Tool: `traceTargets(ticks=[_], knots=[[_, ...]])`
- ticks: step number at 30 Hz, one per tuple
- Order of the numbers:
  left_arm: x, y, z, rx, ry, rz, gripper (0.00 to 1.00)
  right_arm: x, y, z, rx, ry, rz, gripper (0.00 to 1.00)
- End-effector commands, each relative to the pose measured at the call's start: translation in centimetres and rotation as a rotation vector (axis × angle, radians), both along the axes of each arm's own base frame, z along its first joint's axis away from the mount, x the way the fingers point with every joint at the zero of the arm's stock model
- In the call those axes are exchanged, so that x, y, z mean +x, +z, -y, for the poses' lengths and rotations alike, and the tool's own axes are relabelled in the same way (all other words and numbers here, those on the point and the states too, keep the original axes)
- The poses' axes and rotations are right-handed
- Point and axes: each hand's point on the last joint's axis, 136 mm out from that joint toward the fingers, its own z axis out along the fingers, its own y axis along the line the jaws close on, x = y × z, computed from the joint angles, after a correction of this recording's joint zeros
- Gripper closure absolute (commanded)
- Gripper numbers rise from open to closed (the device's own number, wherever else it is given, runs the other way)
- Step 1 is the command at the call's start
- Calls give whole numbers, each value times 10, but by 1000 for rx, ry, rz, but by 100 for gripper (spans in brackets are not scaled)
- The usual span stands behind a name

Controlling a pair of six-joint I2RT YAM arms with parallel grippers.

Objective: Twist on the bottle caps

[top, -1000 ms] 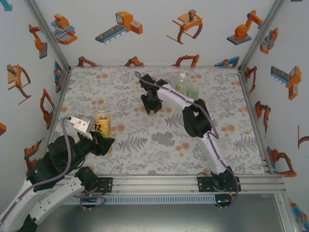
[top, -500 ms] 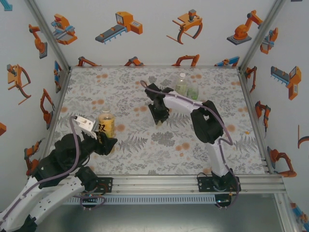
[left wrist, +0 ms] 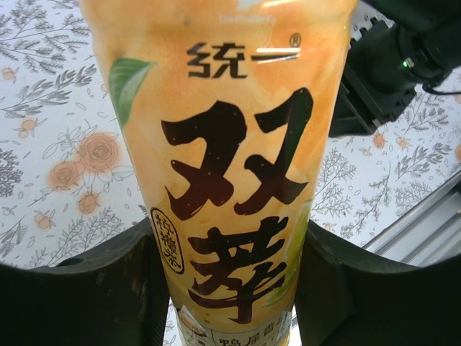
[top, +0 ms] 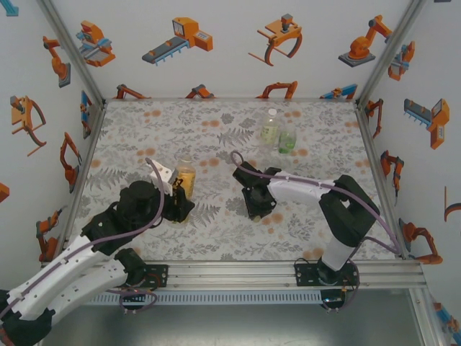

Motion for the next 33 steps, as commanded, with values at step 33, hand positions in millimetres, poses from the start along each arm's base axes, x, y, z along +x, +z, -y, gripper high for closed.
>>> traceTargets(ticks=[33], knots=[[8, 17, 16, -64, -29, 20, 94, -2, 19, -10, 85, -81, 50, 57]])
